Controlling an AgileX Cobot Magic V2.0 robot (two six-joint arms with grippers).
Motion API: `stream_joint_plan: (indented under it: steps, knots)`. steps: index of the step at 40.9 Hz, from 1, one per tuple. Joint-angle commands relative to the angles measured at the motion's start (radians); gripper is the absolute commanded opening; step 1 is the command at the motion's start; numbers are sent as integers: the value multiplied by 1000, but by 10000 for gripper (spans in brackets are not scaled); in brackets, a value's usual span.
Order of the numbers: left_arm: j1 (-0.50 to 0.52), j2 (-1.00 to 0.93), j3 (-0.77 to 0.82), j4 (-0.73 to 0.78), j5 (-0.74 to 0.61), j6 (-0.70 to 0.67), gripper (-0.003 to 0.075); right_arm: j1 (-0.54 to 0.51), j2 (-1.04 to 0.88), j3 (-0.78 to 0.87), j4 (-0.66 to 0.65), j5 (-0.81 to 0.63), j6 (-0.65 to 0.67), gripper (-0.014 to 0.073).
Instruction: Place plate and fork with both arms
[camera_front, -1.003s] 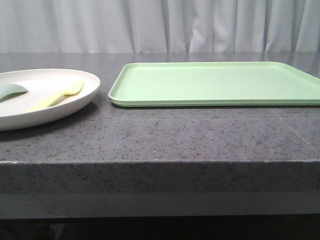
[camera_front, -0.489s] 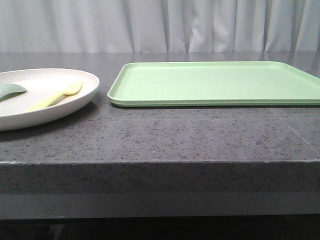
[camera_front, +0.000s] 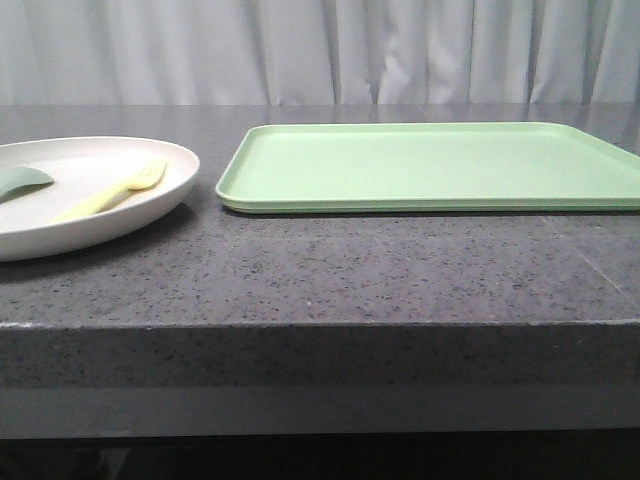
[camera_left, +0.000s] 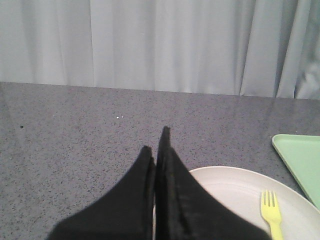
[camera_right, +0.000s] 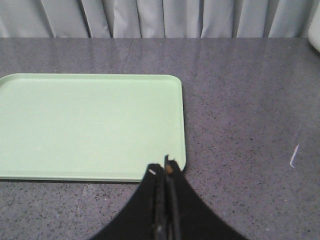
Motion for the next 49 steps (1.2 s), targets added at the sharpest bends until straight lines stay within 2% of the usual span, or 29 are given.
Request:
stream_joint_plan:
  steps: [1, 4, 10, 13, 16, 22, 26, 33, 42, 49]
  knots:
    - [2, 22, -38, 2, -75, -11, 38, -3, 14, -37, -2, -72, -11, -21]
    - [2, 31, -38, 2, -75, -11, 181, -3, 14, -37, -2, -74, -11, 78]
    - [2, 40, -38, -3, -75, -11, 583, -3, 14, -37, -2, -74, -11, 404]
    - [2, 42, -38, -3, -75, -11, 662, -3, 14, -37, -2, -80, -11, 524]
    - [2, 42, -38, -3, -80, -11, 661, -3, 14, -37, -2, -88, -11, 573]
    - [2, 64, -56, -25, -64, -11, 613, -3, 14, -37, -2, -91, -11, 569]
    - [4, 129, -113, -25, 7, -11, 597, -3, 14, -37, -2, -91, -11, 569]
    - [4, 336, -289, -25, 228, -11, 596, -3, 14, -37, -2, -91, -11, 569]
    - [4, 623, -574, -12, 658, -11, 596, -3, 14, -37, -2, -91, -11, 569]
    - [4, 808, -727, 27, 816, -11, 568, -3, 14, -37, -2, -91, -11, 569]
